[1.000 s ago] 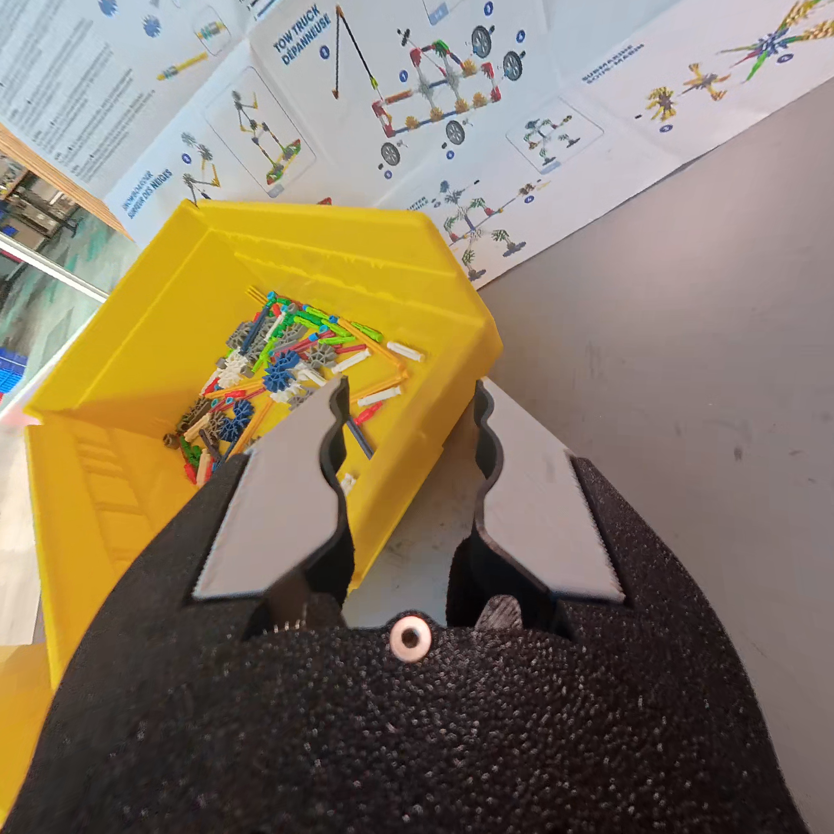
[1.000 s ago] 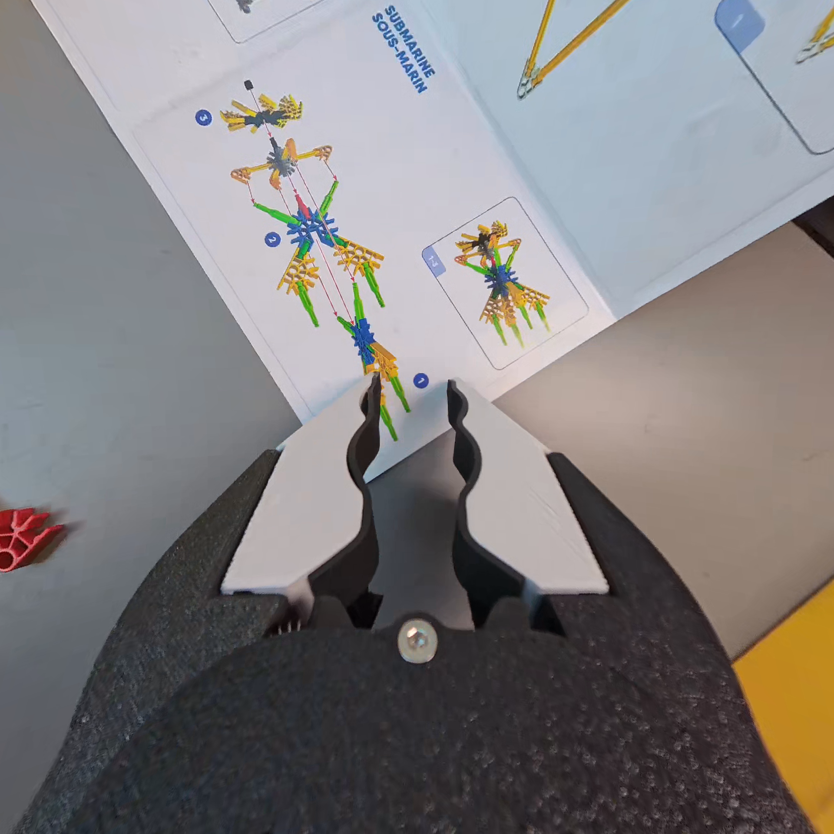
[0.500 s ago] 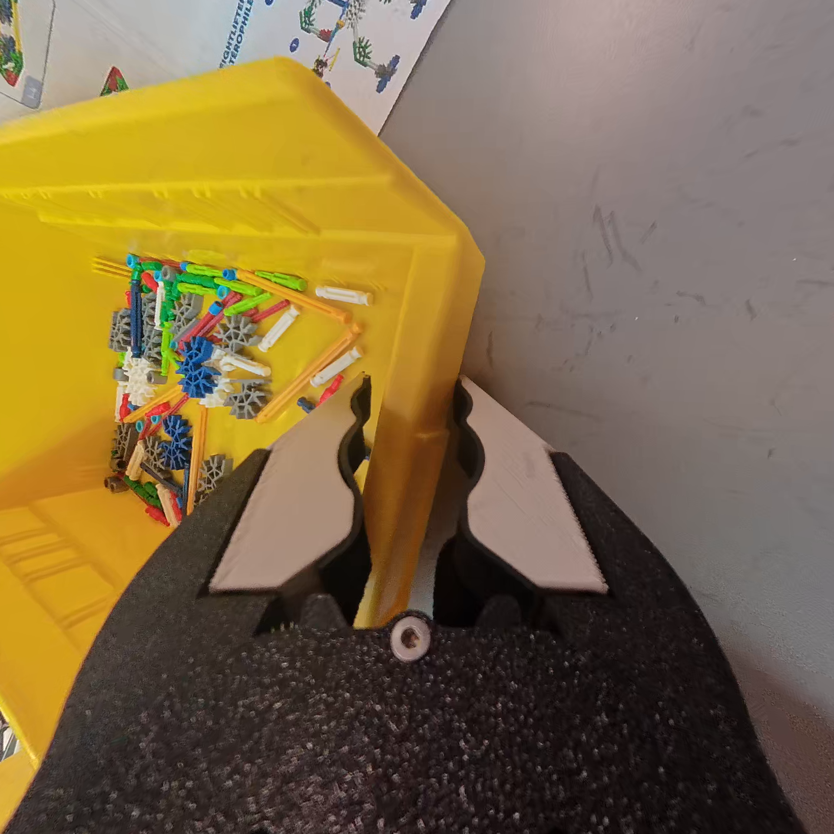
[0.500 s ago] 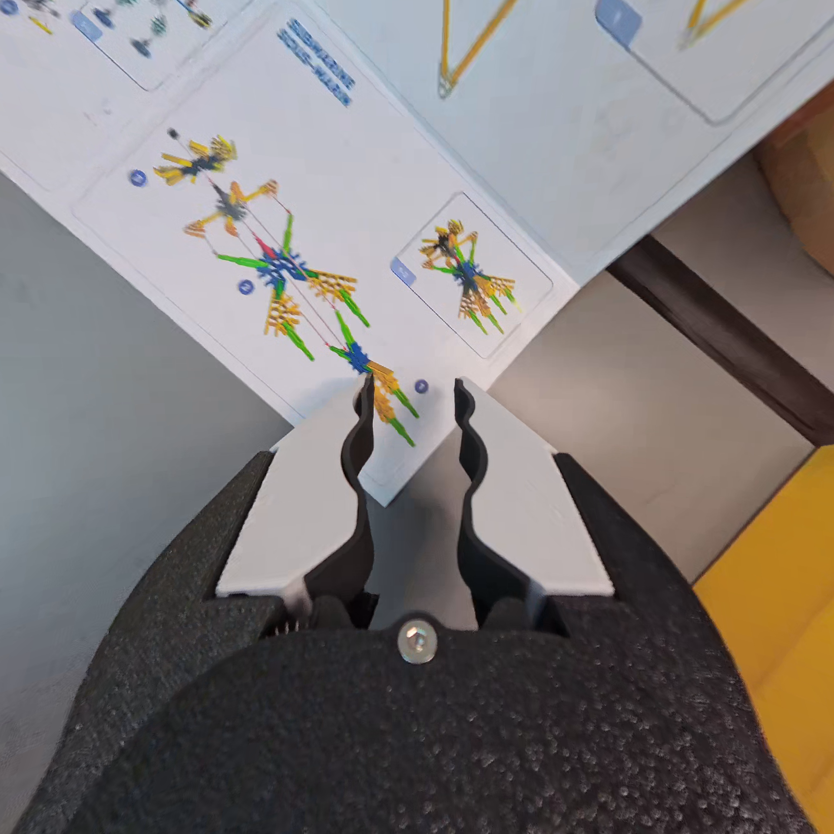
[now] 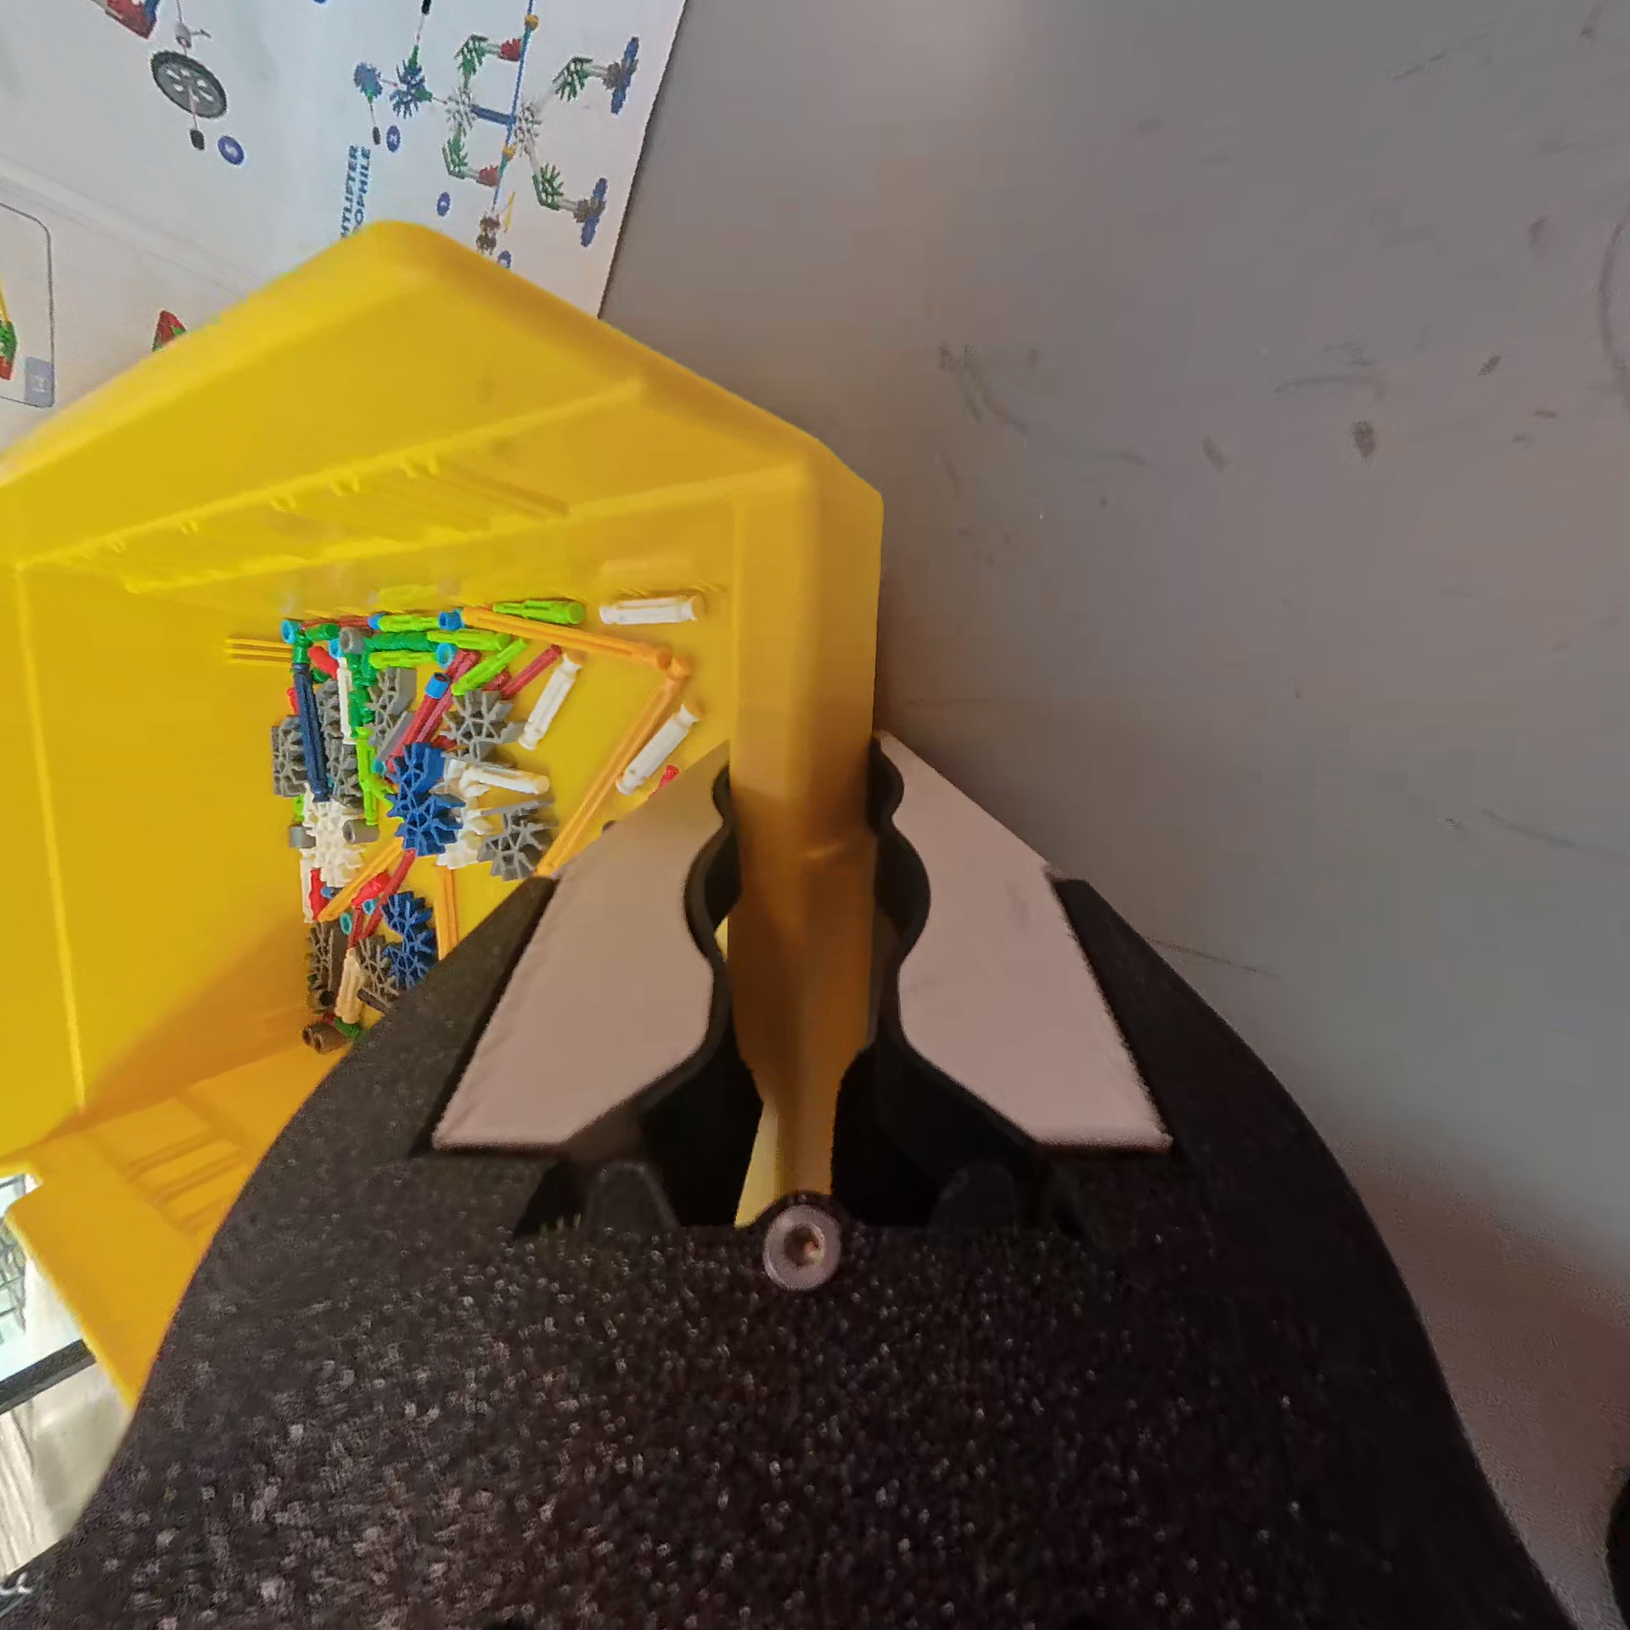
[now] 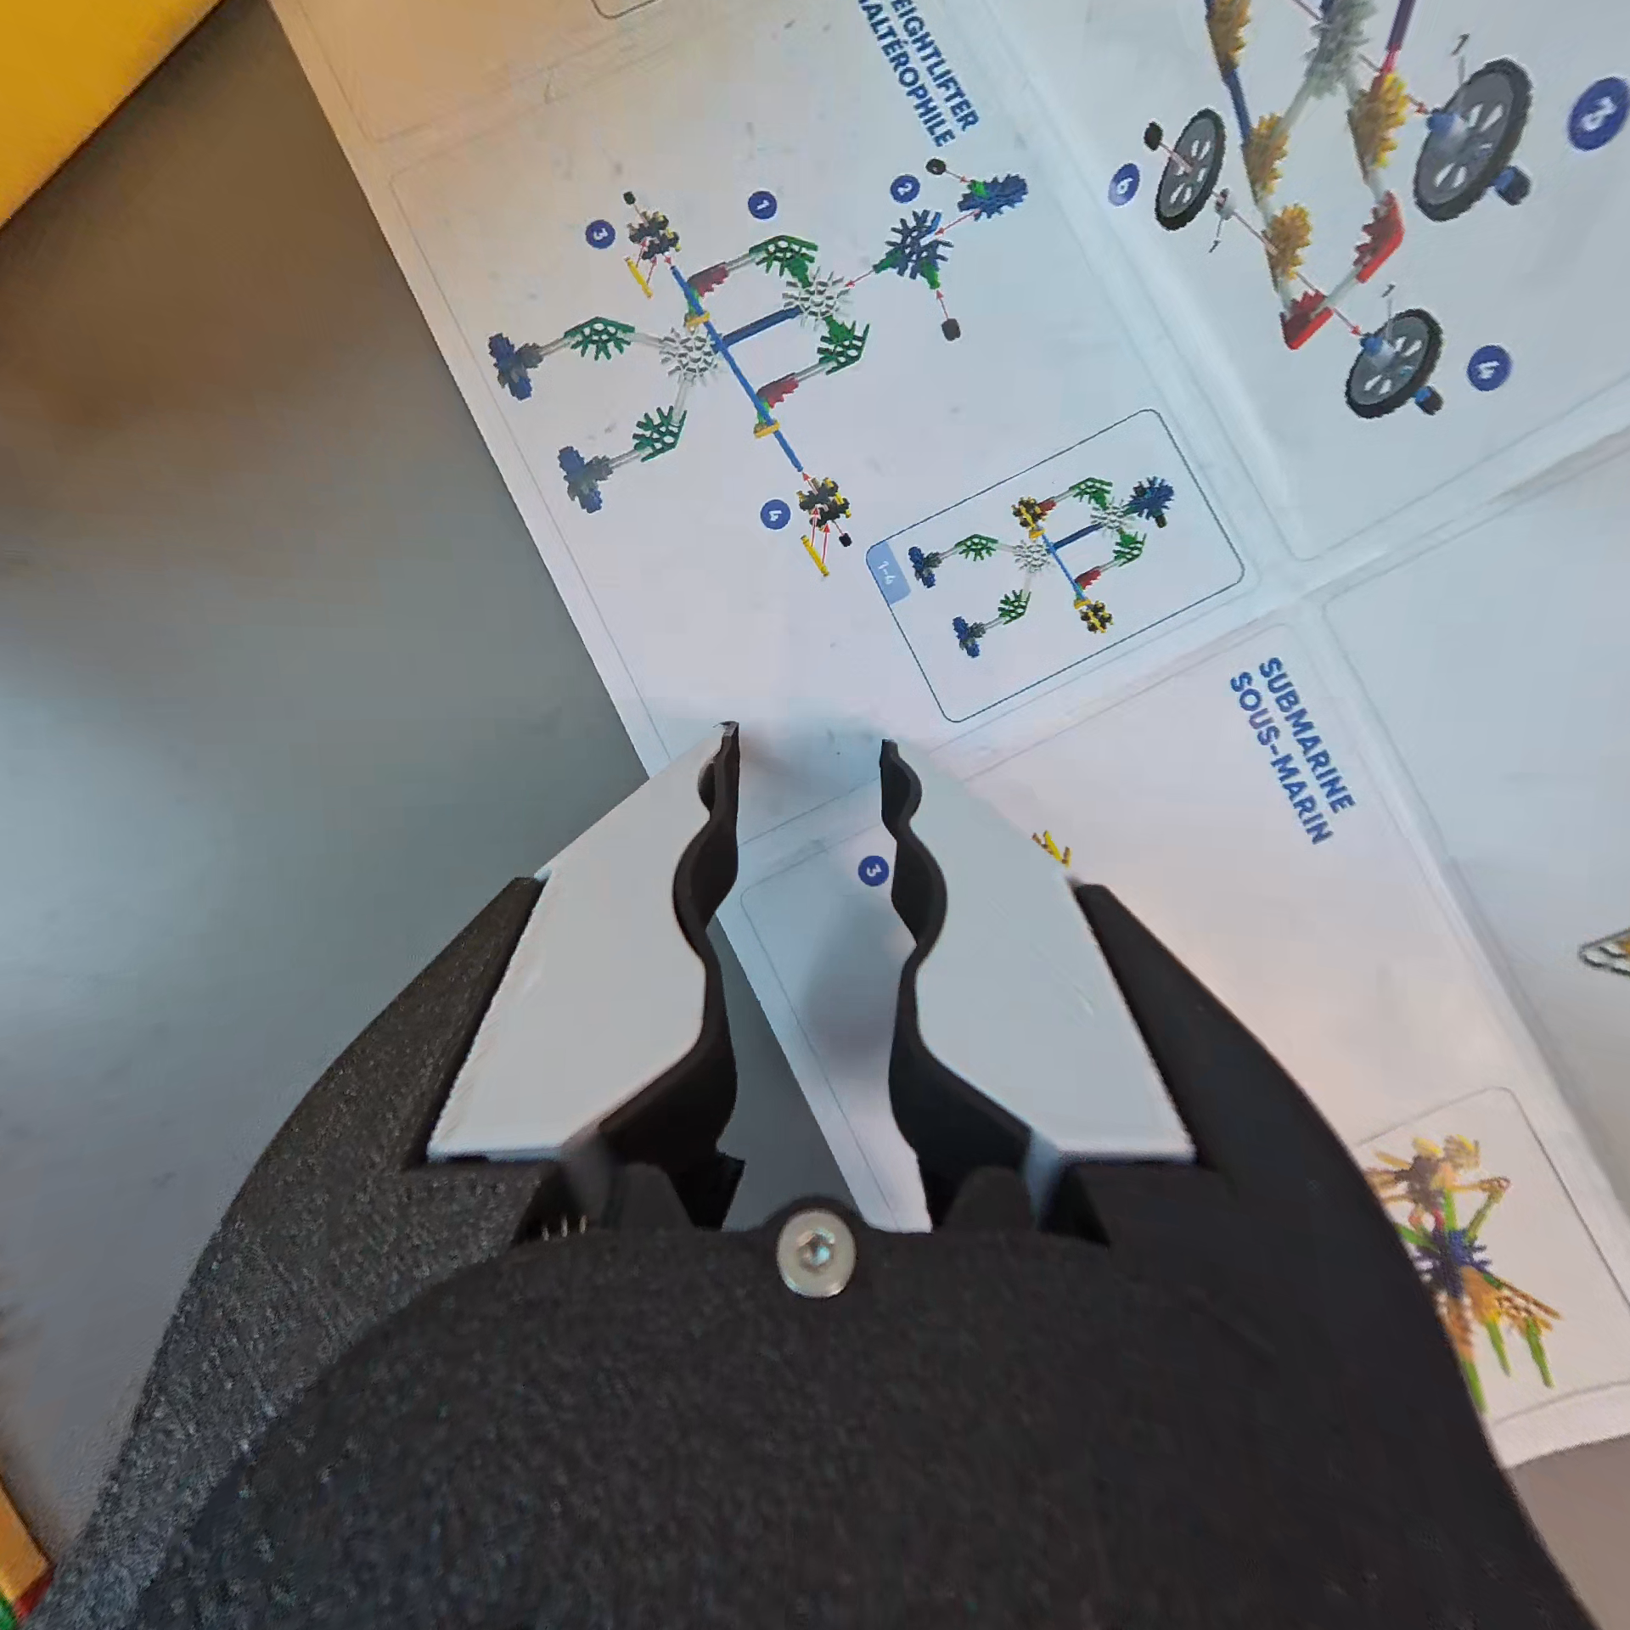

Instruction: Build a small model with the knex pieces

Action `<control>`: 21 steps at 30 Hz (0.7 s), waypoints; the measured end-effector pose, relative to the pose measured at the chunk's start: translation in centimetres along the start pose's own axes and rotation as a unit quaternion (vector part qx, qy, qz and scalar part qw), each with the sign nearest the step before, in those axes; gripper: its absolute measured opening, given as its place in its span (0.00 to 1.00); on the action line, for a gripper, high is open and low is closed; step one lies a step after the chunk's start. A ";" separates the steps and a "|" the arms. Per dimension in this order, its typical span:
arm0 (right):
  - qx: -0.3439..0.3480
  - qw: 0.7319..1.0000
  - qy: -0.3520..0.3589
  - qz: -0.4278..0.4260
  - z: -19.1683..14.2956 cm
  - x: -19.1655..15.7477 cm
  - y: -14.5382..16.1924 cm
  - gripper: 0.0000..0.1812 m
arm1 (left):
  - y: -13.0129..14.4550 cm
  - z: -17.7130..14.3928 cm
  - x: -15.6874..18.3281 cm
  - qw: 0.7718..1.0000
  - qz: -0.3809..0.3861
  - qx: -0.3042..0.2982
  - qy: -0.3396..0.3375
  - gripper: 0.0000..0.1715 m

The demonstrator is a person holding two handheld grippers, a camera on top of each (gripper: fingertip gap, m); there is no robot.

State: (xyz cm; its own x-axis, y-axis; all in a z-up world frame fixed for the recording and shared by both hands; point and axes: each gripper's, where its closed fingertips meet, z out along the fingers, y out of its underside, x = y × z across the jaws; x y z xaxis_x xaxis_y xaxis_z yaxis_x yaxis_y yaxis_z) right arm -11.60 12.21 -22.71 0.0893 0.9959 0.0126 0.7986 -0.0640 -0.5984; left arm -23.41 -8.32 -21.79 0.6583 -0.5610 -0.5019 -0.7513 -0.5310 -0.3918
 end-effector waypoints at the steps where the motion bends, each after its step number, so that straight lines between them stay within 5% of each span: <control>1: 0.000 1.000 -0.011 -0.012 -0.2 -0.1 0.3 0.17 | 0.1 -0.2 0.1 1.000 0.007 0.006 0.001 0.14; 11: 0.009 0.987 -0.108 -0.117 -3.0 0.7 2.9 0.16 | -0.5 -2.9 2.0 0.997 0.061 0.039 0.011 0.14; 14: 0.015 0.989 -0.106 -0.102 -2.7 0.9 2.9 0.15 | -0.9 -3.2 2.5 0.996 0.081 0.037 0.001 0.14; 16: 0.008 0.991 -0.103 -0.079 -3.0 0.7 2.8 0.25 | -0.7 -3.3 2.3 0.996 0.085 0.035 -0.005 0.15; 21: 0.024 0.999 -0.026 -0.008 -3.6 2.2 2.9 0.31 | -0.3 -3.1 2.1 0.995 0.098 0.027 -0.014 0.15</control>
State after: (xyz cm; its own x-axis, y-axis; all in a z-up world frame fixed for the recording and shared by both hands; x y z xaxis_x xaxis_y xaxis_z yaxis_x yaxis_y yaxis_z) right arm -6.96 13.96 -21.49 0.0445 0.9988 -0.0182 0.7706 -0.0459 -0.6356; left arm -21.62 -11.31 -20.33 0.4974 -0.6328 -0.5934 -0.8674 -0.3772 -0.3246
